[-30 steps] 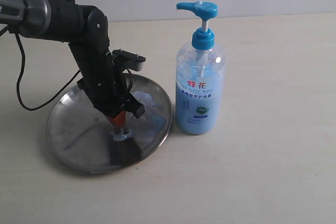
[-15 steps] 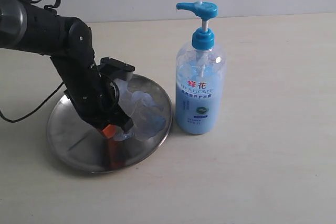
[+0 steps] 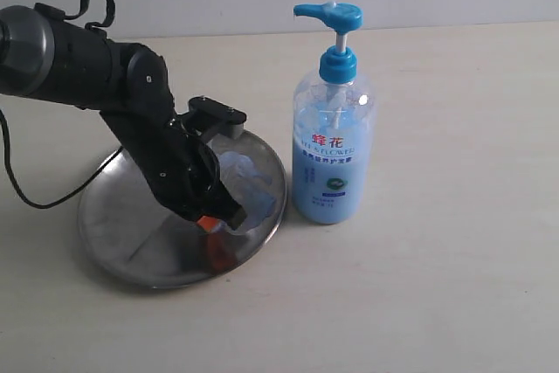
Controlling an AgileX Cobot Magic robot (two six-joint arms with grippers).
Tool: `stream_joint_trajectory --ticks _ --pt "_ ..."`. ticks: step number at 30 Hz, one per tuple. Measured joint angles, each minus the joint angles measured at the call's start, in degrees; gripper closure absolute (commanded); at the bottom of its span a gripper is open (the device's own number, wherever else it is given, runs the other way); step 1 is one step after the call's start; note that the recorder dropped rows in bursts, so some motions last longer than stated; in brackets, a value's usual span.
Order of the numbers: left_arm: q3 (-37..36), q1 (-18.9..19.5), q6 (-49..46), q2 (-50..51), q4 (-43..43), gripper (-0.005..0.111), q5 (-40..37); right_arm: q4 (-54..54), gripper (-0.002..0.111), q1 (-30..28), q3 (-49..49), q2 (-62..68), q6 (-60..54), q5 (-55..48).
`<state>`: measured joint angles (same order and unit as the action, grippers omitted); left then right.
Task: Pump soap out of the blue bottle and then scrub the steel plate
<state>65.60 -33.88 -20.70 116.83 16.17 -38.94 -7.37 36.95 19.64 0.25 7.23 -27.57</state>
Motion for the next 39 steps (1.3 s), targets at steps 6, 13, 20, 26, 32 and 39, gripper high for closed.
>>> stream_joint_trajectory --ticks 6,13,20,26,32,39 --pt "-0.33 -0.79 0.00 0.00 1.70 0.107 4.80 0.00 0.108 0.00 0.00 0.00 0.00 0.00" --pt "-0.43 -1.04 0.00 0.12 2.82 0.107 9.24 0.00 0.108 0.00 0.00 0.00 0.00 0.00" --pt "-0.55 -0.11 0.00 0.25 2.92 0.107 11.80 0.00 0.108 0.00 0.00 0.00 0.00 0.00" --pt "-0.41 2.07 0.00 0.56 2.92 0.107 14.10 0.00 0.108 0.00 0.00 0.00 0.00 0.00" --pt "1.42 3.31 0.00 1.45 1.53 0.107 14.99 0.00 0.108 0.00 0.00 0.00 0.00 0.00" --pt "6.12 3.44 0.00 4.75 1.13 0.107 16.07 0.00 0.108 0.00 0.00 0.00 0.00 0.00"
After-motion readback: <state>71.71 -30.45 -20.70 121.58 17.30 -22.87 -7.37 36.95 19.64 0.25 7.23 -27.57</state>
